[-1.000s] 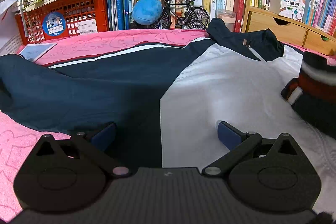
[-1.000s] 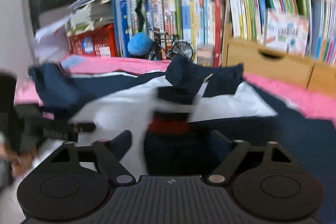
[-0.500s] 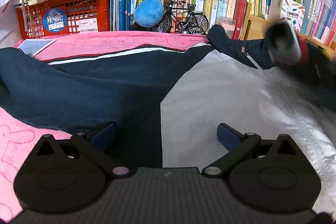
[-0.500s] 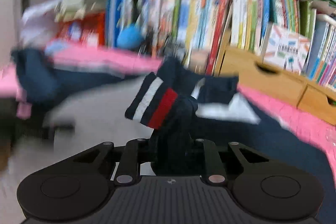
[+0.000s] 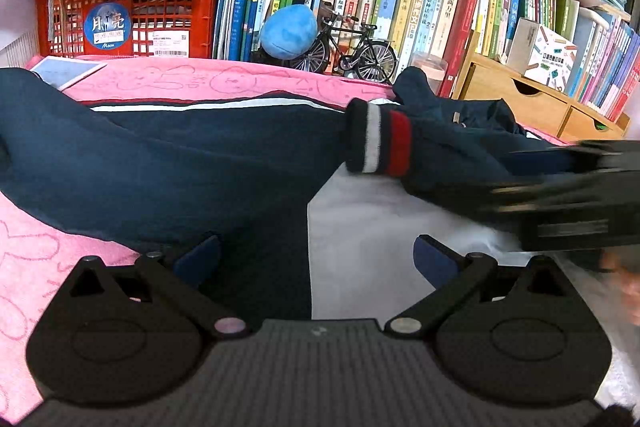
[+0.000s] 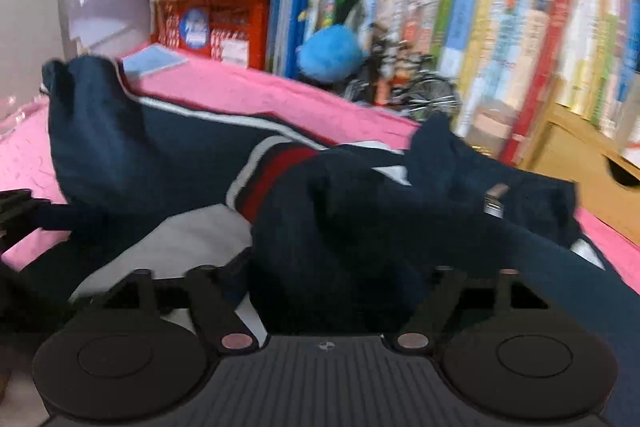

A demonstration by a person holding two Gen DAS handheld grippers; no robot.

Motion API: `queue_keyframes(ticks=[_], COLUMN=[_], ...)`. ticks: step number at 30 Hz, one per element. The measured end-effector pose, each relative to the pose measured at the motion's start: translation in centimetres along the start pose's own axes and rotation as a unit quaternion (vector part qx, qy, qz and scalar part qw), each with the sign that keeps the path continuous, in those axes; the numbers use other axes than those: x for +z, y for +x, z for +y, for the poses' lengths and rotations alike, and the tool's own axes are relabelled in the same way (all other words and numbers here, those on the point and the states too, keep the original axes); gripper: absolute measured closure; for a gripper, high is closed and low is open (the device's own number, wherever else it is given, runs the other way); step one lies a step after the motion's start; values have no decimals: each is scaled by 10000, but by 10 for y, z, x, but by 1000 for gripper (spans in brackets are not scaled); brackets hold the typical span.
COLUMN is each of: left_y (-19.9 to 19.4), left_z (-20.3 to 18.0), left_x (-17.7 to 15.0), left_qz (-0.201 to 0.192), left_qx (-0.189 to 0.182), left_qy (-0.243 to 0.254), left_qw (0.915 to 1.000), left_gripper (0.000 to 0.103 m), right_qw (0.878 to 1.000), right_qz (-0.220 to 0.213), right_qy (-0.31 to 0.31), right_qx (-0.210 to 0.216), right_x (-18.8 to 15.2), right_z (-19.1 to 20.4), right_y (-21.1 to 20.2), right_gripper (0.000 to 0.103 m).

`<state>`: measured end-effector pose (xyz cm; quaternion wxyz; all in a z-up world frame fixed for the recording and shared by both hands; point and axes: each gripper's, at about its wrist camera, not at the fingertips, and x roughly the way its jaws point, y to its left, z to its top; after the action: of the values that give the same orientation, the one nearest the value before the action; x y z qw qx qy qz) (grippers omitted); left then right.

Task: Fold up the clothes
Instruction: 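Grasp the striped cuff with the right tool and lay it across the white body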

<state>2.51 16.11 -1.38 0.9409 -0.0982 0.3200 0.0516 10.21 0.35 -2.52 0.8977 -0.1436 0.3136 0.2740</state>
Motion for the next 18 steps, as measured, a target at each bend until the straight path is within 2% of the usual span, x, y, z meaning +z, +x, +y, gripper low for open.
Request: queue_keyframes(ticks=[4,8,9,10,12,14,16,18], left_y=[1,3,3,2,-1,-11,-27,-36], left_z=[-1,-4,-5,-4,-3,-8,-19,-33], left_x=[1,1,1,1,2,7,21,37], left_qz=[27,58,59,40,-18,-219,-659,-1139], left_qx=[56,143,162,173,143,259,361,403], left_qy=[65,156,169,147,85,224,550,652], left_qw=[10000,9998,9997,9997,9999,9992,9957,9905], left_gripper=[0,0,0,0,1,3,2,0], right_qw=[9969,9882,9857,9836,9827,9841,9907,9942], right_qz=[-628,-1075,-1061,-902,-325,100,-69,-121], right_qy=[481,1075,1293,1544,1803,1744,1308,1041], right_qx=[-1,-171,-229,-255,-271,-330,-367,-252], right_x=[-22,-49,-53,-58,-59,-63,-63,-55], right_z=[-37,-67,-74,-81,-83,-74,-55,-36], right_y=[-66,-108,-108,-103,-80,-56,-48,-42], right_gripper=[2,4,15,43,67,67,67,60])
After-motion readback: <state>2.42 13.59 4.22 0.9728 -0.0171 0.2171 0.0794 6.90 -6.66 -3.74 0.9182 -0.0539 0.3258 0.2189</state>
